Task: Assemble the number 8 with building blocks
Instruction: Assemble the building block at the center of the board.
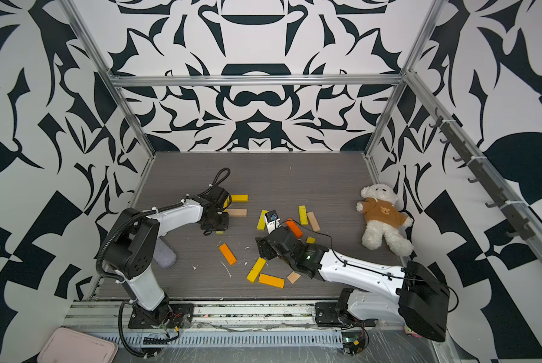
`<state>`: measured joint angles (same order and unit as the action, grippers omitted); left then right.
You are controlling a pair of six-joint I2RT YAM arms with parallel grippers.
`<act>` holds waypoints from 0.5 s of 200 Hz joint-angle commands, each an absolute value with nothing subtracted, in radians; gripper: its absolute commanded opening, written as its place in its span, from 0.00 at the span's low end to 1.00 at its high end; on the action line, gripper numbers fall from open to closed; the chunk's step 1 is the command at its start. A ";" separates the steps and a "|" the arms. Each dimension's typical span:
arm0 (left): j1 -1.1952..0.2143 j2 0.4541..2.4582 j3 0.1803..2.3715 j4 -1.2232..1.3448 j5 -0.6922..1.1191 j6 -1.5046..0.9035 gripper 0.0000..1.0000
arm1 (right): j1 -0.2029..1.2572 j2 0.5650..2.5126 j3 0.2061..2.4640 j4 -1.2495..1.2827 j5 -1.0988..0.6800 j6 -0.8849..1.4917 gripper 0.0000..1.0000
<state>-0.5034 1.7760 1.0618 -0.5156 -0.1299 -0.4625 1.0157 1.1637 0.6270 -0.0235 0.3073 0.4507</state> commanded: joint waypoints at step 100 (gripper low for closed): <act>-0.494 1.825 1.057 -0.510 -0.103 -0.442 0.36 | 1.011 1.167 0.621 0.027 0.309 0.468 0.81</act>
<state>-0.4995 1.7771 1.0622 -0.5068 -0.1226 -0.4522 1.0157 1.1667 0.6178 -0.0090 0.3069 0.4618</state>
